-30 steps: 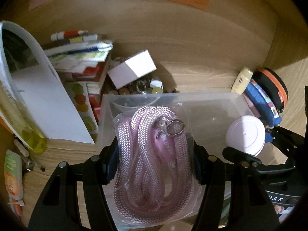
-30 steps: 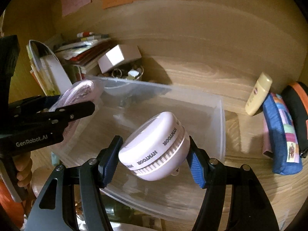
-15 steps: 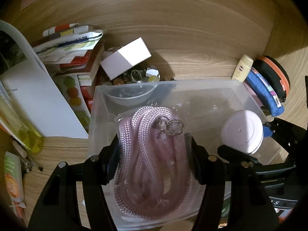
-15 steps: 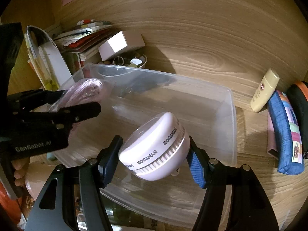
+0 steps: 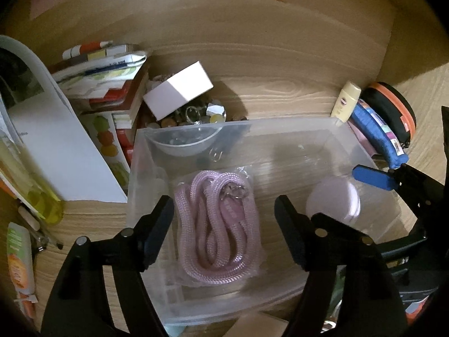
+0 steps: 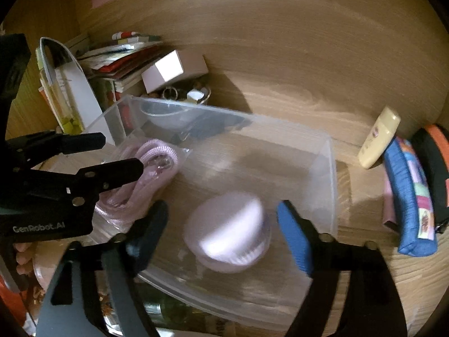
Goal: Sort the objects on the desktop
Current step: 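Carry both items into the clear plastic bin and open both tools to release, then grasp the beige round container with the left tool while the right tool grasps the white drawstring pouch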
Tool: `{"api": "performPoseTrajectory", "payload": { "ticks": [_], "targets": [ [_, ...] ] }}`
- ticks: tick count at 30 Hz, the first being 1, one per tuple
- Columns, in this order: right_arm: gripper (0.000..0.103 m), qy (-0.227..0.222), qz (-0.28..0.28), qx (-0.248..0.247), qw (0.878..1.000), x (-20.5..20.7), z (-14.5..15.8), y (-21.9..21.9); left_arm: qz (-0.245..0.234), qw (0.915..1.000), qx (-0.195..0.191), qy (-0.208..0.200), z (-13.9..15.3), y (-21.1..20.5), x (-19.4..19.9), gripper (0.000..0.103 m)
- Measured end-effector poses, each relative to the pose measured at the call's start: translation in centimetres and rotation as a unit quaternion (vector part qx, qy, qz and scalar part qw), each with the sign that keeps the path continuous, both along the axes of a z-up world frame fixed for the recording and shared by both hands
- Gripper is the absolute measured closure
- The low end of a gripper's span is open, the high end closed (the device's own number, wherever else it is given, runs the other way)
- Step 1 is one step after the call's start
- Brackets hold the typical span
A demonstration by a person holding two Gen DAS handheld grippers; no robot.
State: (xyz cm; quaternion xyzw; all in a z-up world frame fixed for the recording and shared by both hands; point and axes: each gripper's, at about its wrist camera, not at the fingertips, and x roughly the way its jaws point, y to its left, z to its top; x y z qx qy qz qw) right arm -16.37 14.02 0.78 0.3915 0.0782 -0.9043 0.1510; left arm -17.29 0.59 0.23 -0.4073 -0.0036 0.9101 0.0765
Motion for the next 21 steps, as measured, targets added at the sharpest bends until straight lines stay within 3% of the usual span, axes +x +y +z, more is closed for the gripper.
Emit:
{"api": "performPoseTrajectory", "payload": {
  "ticks": [11,14,21],
  "targets": [
    [0.019,0.052,-0.024,-0.004,0.998,3.3,4.0,1.7,0.002,0.9979,0.018,0.061,4.0,-1.3,2.9,0.020],
    [0.016,0.069,-0.038,-0.014,0.997,4.9,5.2,2.8,-0.004,0.9967,0.016,0.079,5.2,-1.5,4.4,0.011],
    [0.011,0.091,-0.067,-0.036,0.993,8.5,6.7,5.6,-0.003,0.9959,-0.005,0.091,5.7,-2.2,8.0,0.010]
  ]
}}
